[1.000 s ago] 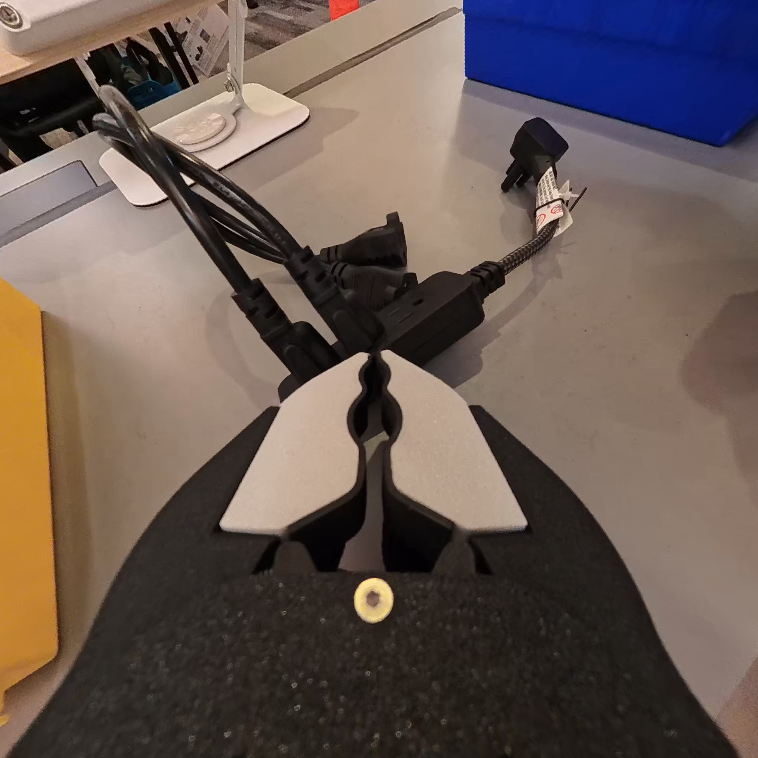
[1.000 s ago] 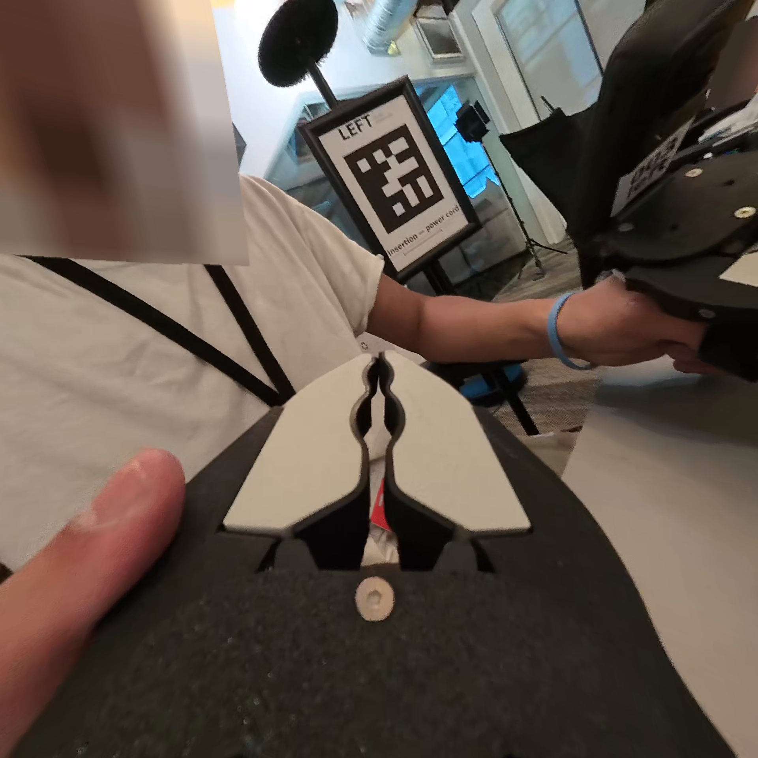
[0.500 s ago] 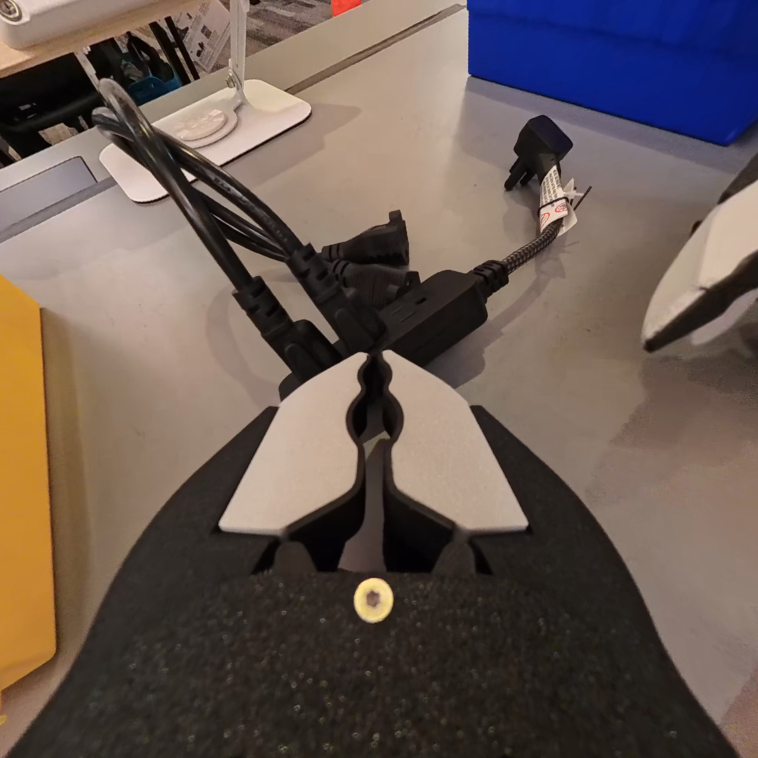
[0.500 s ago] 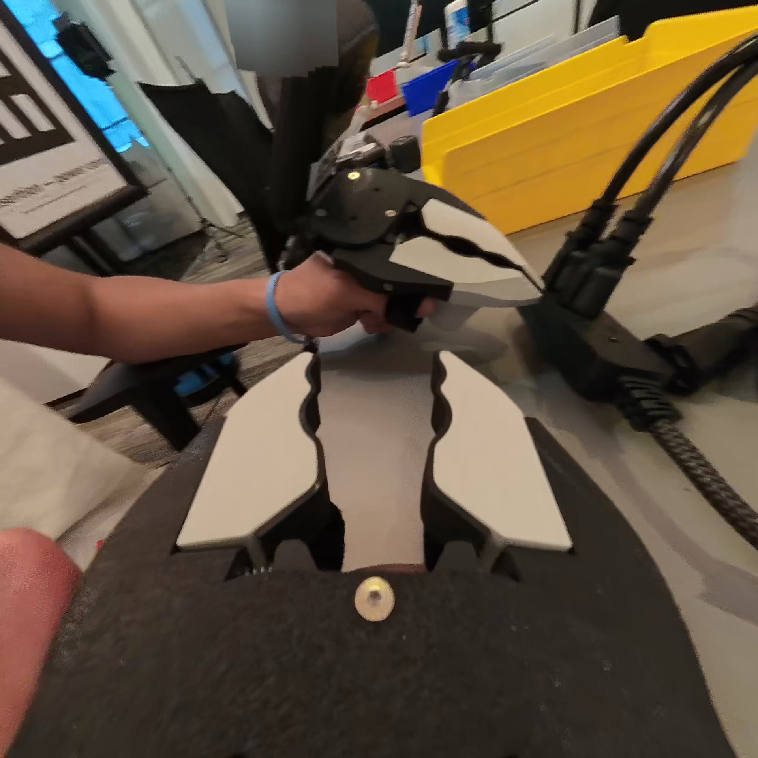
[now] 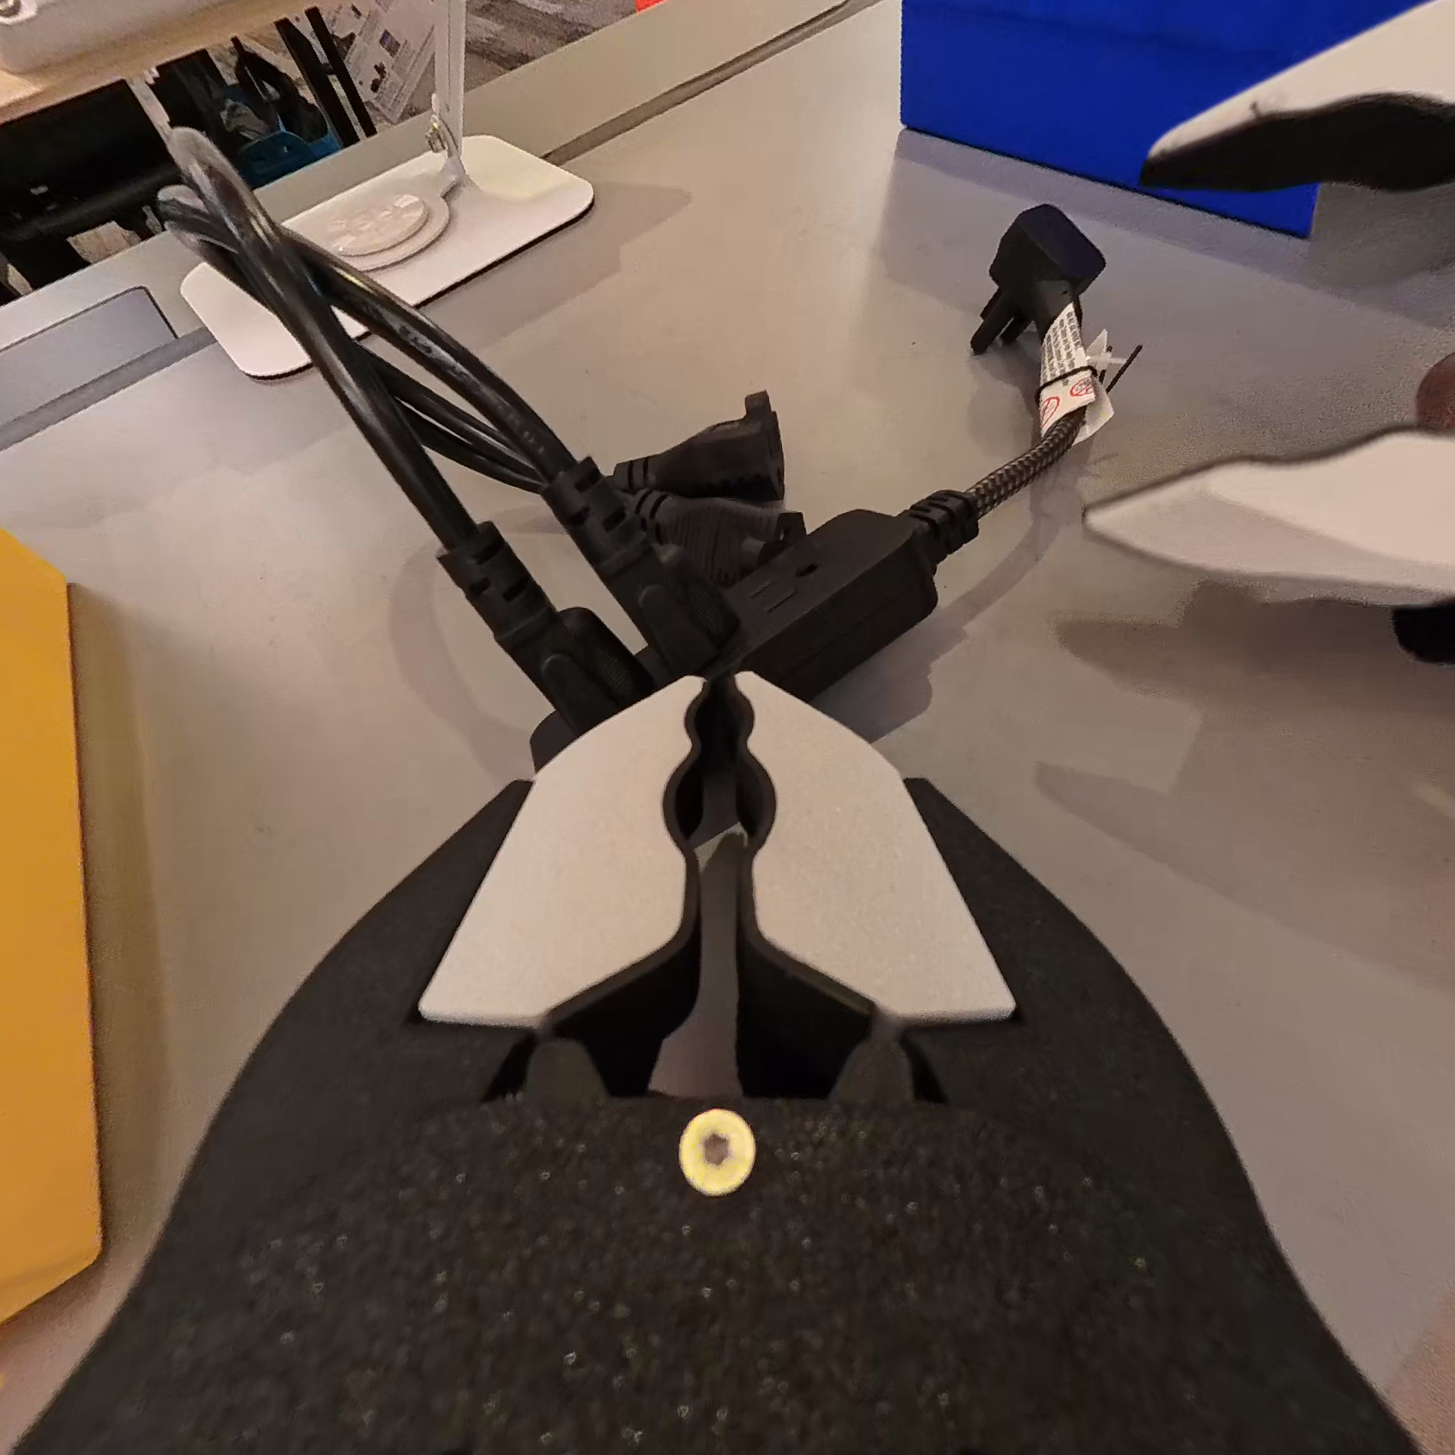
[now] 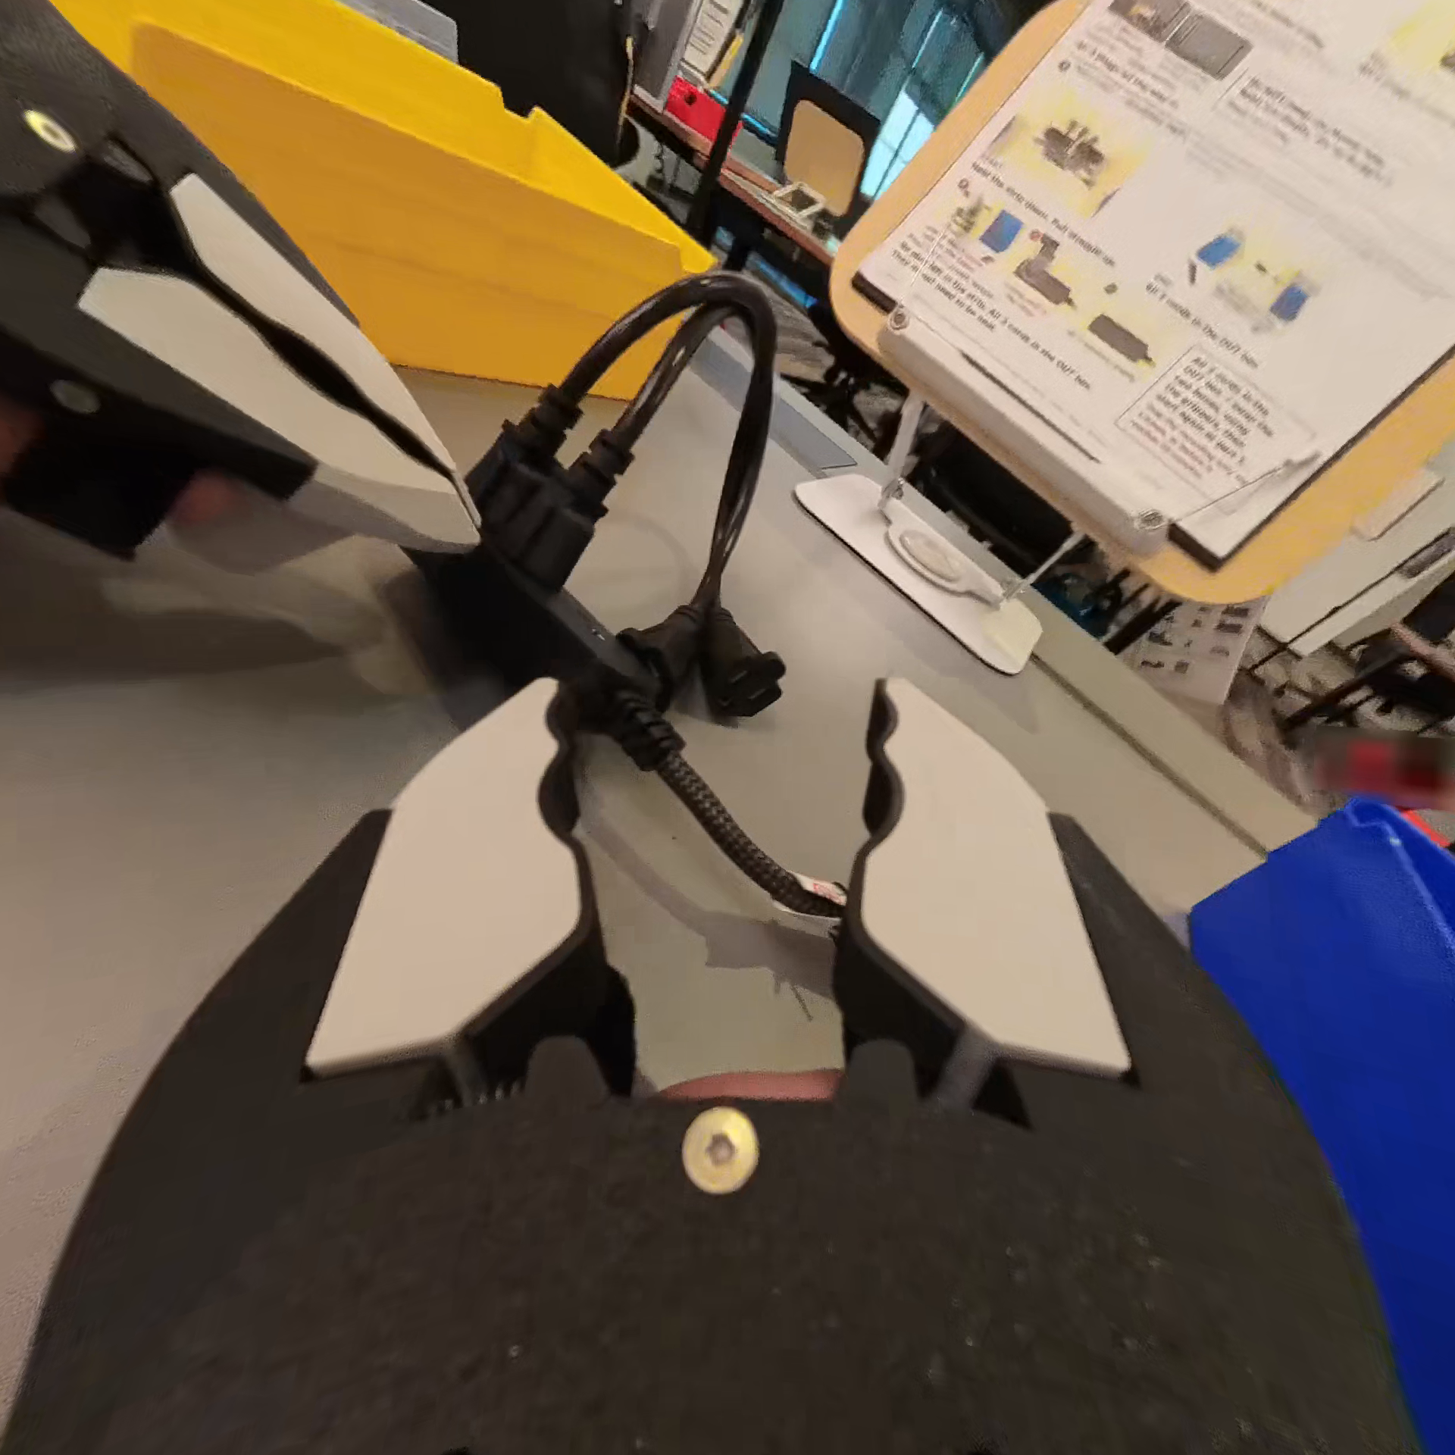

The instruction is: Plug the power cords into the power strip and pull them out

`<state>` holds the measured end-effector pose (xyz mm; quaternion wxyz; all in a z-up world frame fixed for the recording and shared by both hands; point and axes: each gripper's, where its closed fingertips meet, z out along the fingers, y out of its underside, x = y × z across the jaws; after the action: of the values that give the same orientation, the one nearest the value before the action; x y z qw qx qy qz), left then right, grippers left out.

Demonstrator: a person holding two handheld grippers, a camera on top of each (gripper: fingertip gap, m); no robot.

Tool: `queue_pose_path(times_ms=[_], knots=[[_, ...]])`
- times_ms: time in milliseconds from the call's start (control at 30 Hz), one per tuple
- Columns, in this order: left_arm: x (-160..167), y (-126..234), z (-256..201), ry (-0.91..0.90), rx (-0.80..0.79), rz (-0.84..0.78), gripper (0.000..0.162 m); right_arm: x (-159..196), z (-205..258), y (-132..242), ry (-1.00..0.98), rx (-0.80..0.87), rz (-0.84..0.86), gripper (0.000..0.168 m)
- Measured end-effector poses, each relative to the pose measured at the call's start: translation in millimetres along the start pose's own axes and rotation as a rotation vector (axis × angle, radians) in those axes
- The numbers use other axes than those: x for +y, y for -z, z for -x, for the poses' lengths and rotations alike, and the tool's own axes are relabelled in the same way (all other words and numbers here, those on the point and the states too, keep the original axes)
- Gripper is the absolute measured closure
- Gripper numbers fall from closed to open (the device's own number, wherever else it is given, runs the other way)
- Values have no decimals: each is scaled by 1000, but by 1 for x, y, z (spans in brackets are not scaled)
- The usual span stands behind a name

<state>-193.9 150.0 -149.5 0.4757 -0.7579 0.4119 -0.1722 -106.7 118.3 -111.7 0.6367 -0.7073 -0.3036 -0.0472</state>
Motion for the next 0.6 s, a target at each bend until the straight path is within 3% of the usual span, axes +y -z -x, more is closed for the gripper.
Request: queue_pose_path(times_ms=[67,167,267,300,333,533,600], knots=[[0,0,0,-2,-2,1,161,-4,-4,2,26,57,-3,113],[1,0,1,-4,-7,3,161,-13,-4,8,45,66,-41,111],[1,1,2,1,-7,3,161,-10,-15,10,17,117,-6,123],[2,1,2,2,-7,4,161,-9,-14,10,-1,98,2,139],[2,1,2,2,-7,4,161,-9,-10,12,-21,50,2,168],[1,0,1,0,-5,4,161,-18,-28,17,-130,81,-71,168],[2,0,1,-1,-4,5,160,-18,-31,17,-124,99,-77,151]])
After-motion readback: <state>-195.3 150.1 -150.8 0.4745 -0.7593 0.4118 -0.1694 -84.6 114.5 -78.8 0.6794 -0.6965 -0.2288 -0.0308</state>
